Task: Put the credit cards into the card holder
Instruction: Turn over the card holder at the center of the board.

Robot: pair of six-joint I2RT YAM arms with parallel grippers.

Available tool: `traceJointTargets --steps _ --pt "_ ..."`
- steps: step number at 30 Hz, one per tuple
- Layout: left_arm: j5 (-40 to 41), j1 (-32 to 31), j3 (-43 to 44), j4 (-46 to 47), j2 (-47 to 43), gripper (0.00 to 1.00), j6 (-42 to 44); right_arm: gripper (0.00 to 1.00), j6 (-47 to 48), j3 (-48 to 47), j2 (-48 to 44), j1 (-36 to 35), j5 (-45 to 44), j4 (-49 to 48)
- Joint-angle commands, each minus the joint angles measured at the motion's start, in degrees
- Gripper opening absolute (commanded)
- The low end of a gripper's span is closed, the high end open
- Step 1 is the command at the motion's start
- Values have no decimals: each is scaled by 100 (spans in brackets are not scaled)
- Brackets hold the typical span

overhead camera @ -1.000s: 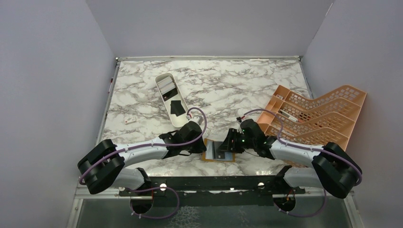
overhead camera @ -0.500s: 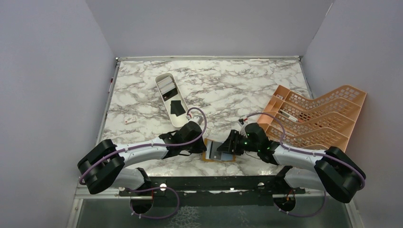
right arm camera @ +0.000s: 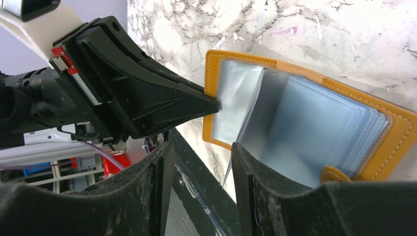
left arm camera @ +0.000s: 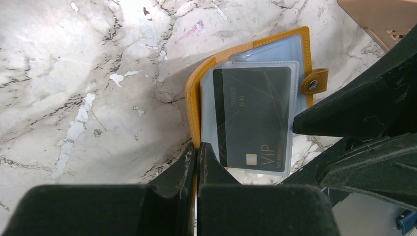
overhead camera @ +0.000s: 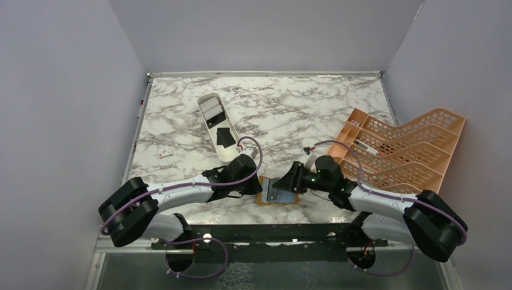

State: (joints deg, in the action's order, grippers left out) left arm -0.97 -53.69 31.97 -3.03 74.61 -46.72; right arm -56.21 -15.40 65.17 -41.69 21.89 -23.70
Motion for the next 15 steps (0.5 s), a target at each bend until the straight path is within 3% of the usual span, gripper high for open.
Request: traceJointTargets --steps 1,15 --pt "-15 17 3 118 2 0 -21 50 -111 -58 186 -39 341 -607" --pt "-159 15 -83 360 -67 0 -214 51 -157 -221 620 -35 712 -1094"
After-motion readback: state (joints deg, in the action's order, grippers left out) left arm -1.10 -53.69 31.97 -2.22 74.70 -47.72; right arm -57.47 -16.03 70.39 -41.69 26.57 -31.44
